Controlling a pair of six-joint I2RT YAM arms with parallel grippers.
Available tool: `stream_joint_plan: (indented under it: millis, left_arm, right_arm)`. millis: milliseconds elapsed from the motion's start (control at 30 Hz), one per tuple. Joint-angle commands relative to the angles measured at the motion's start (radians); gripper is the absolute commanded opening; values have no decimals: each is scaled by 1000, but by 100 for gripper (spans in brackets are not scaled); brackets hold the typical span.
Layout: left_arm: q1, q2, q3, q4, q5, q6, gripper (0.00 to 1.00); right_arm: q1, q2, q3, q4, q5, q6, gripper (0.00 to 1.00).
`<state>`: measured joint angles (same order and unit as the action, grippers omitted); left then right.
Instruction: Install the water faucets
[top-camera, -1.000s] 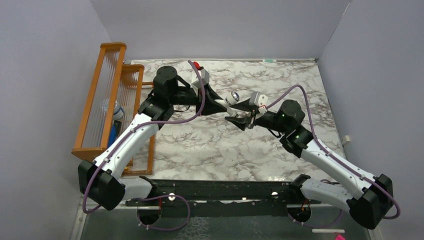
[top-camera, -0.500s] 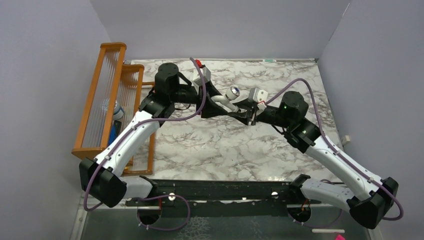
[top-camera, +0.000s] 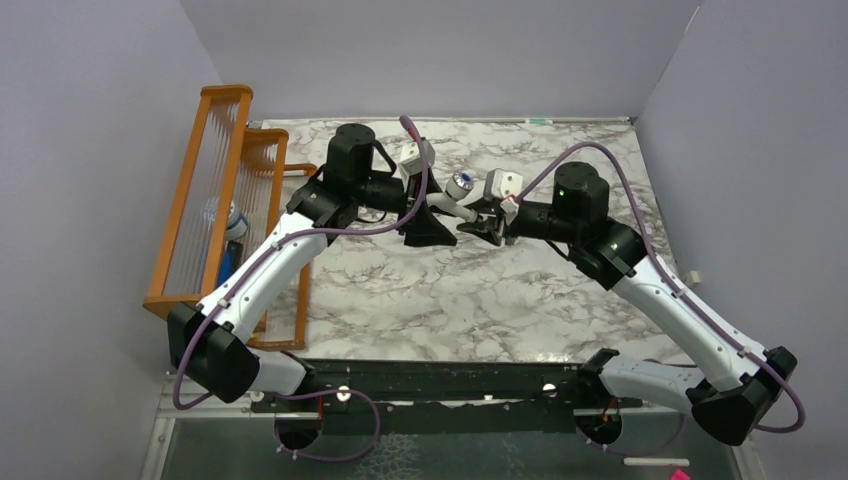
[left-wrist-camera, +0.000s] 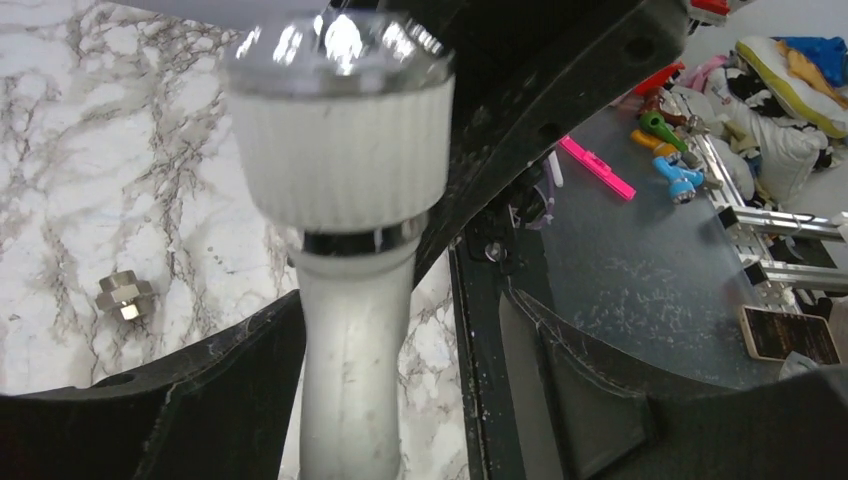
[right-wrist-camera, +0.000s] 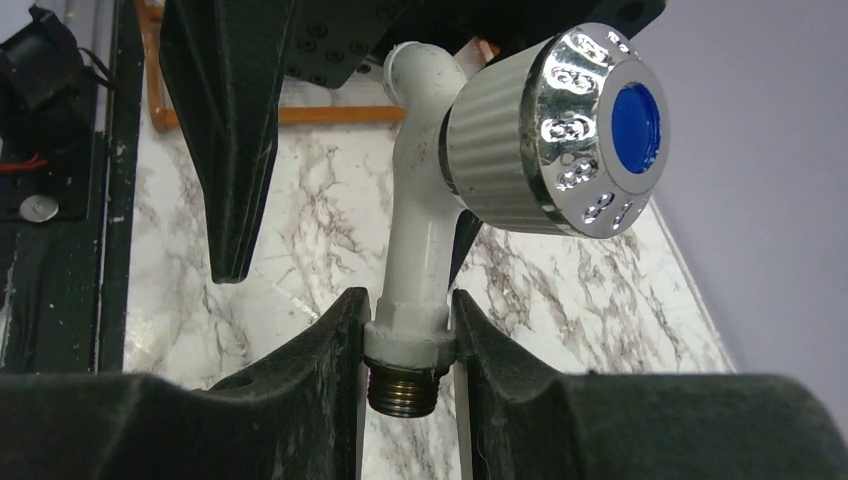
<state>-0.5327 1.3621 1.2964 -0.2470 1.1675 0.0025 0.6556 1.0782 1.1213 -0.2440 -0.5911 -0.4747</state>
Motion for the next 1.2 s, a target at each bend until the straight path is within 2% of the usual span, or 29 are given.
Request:
stream_joint_plan:
  millis: [0, 300, 567, 700, 867, 1167]
  left_arm:
    - [-8, 4, 48, -37, 29, 51, 70]
    - [-9, 11, 47, -38, 20, 56, 50]
    - [-13, 25, 52, -40, 10, 60, 52]
    - [-15, 30, 55, -41, 9, 62, 47]
    - [-17, 29, 58, -41, 3, 64, 47]
    - [-18, 31, 55, -41, -7, 67, 27]
  right_arm:
    - [0, 17, 46, -97, -16, -50, 1]
    - [-1, 24, 46, -115, -20, -56, 0]
    - [0, 48, 76, -139, -51, -65, 1]
    - [1, 53, 80, -136, -60, -62, 1]
    - [0, 63, 81, -152, -65, -68, 1]
    - [0, 62, 80, -152, -71, -65, 1]
